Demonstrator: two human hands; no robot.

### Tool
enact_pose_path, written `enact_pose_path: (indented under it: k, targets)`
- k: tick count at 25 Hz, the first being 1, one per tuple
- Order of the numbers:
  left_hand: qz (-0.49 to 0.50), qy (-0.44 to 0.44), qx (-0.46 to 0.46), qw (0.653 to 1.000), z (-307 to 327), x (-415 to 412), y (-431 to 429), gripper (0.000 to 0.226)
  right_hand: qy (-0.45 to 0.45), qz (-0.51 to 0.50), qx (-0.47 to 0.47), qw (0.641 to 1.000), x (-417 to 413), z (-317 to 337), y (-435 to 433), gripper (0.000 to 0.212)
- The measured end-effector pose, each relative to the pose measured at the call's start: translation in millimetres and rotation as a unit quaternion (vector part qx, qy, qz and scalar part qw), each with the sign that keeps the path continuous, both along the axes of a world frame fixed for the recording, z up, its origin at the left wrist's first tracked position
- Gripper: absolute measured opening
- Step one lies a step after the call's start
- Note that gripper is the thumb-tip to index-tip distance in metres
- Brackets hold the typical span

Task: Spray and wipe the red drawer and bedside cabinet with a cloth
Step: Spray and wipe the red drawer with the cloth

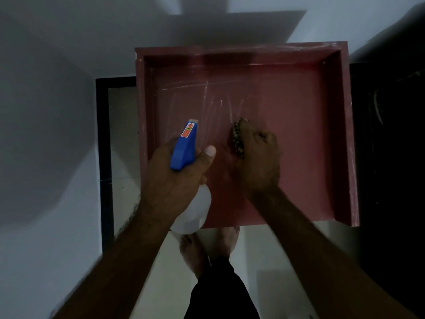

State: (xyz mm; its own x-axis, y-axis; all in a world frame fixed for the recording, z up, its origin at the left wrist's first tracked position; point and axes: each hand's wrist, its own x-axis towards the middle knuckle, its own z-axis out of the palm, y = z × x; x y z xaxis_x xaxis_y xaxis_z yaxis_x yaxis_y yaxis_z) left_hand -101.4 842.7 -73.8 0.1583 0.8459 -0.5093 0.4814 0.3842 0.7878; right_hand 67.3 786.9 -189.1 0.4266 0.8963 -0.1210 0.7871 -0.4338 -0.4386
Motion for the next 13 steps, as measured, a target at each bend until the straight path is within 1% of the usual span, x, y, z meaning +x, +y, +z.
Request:
enact_pose_path:
  k: [1, 3, 5, 6, 7, 10, 11, 13]
  targets:
    - [0.000, 0.001, -0.001, 1.000, -0.3, 0.1, 1.7, 0.038, -0.002, 0.008, -0.004, 1.000, -7.7, 0.8, 3.1, 0.073]
    - [-0.006, 0.000, -0.003, 1.000, 0.0, 1.9, 5.1, 0.040, 0.008, 0.065, 0.001, 0.998, -25.3, 2.3, 5.9, 0.069]
    - [-0.011, 0.002, -0.006, 1.000, 1.6, 4.0, 6.9, 0.041, 0.019, 0.123, 0.007, 0.992, -27.1, 3.4, 6.9, 0.064]
    - [-0.011, 0.000, -0.006, 1.000, 1.8, 4.1, 7.7, 0.041, 0.015, 0.128, 0.005, 0.992, -22.3, 3.9, 7.4, 0.064]
    - [-0.010, -0.004, -0.004, 1.000, 1.3, 3.7, 8.3, 0.040, 0.010, 0.111, 0.002, 0.994, -15.0, 4.5, 7.4, 0.066]
    - [-0.007, -0.005, 0.002, 1.000, -0.6, 0.3, 9.8, 0.042, 0.010, -0.012, -0.007, 1.000, 8.8, 3.7, 12.3, 0.078]
    - [-0.006, -0.001, 0.002, 1.000, -1.8, -0.3, 10.2, 0.042, 0.010, -0.030, -0.005, 0.999, 8.4, 3.6, 14.5, 0.079]
    - [0.006, -0.001, -0.003, 1.000, -2.9, -0.8, 11.7, 0.038, 0.012, -0.002, 0.004, 1.000, -8.1, 4.1, 18.9, 0.070]
